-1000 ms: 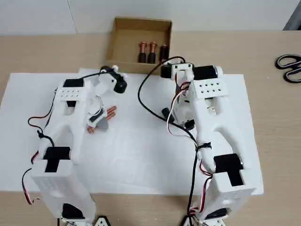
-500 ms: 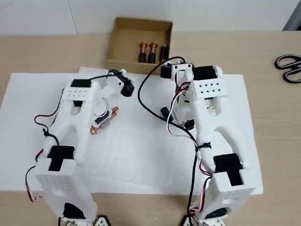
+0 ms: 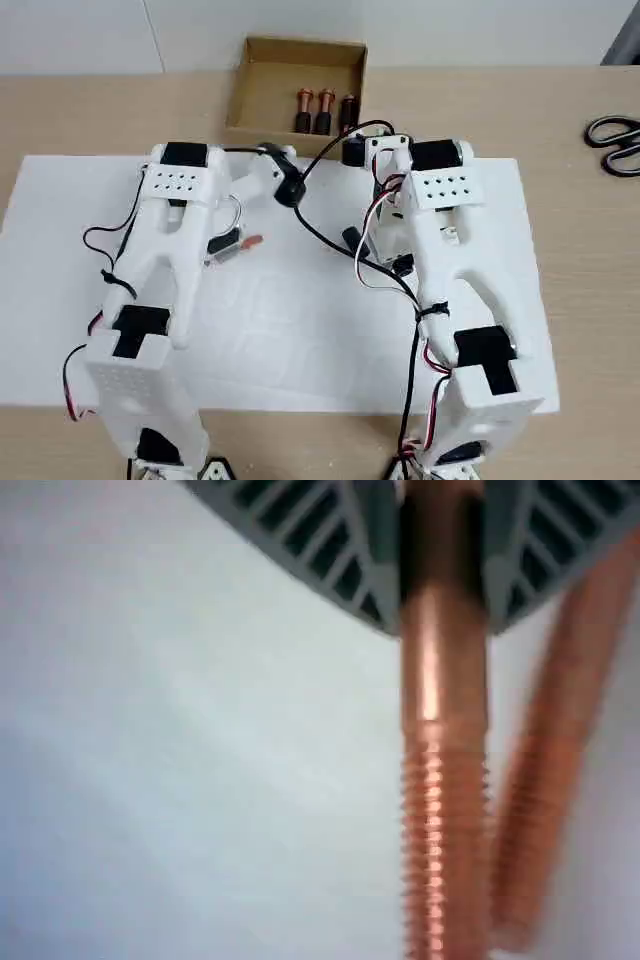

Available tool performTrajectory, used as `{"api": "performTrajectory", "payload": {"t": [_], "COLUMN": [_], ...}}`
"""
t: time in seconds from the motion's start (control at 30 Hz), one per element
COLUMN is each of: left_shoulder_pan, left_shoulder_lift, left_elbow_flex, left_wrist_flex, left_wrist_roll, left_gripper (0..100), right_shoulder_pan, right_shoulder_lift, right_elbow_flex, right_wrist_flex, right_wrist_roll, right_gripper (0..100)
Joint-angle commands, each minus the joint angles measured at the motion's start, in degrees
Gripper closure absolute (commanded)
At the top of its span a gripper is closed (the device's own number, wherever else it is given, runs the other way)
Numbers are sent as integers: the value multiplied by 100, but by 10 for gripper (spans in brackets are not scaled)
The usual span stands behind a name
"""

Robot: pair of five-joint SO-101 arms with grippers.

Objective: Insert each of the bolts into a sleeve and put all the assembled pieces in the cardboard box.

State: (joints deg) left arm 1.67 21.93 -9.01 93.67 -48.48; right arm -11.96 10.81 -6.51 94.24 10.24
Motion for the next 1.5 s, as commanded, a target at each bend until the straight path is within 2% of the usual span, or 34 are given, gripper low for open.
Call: {"api": "performTrajectory", "payload": {"t": [0.0, 0.1, 0.27, 0.5, 0.67, 0.9, 1.07, 1.2, 1.27, 1.47], "left_shoulder_pan": [35, 44, 97, 281, 352, 334, 299, 281, 202, -123], "left_shoulder_lift": [-88, -79, -44, -35, -35, -35, -88, -105, -105, -105], "left_elbow_flex": [-259, -251, -242, -242, -242, -242, -268, -400, -716, -1288], "left_wrist_flex": [141, 273, 598, 571, 202, 193, 220, 290, 642, 659], "left_wrist_roll": [-264, -642, -1732, -2875, -2866, -2699, -2664, -2066, -1908, -1266], "left_gripper": [994, 994, 994, 994, 990, 849, 840, 840, 840, 840], "right_shoulder_pan": [31, 31, 31, 48, 48, 40, 48, 75, 136, 681], "right_shoulder_lift": [-347, -347, -347, -347, -347, -347, -347, -374, -374, -391], "right_elbow_flex": [-246, -246, -246, -246, -246, -246, -246, -246, -255, -281], "right_wrist_flex": [48, 48, 48, 48, 48, 48, 48, 48, 48, 48], "right_wrist_roll": [62, 62, 70, 70, 70, 70, 70, 79, 88, 88], "right_gripper": [995, 995, 995, 995, 995, 995, 995, 995, 995, 995]}}
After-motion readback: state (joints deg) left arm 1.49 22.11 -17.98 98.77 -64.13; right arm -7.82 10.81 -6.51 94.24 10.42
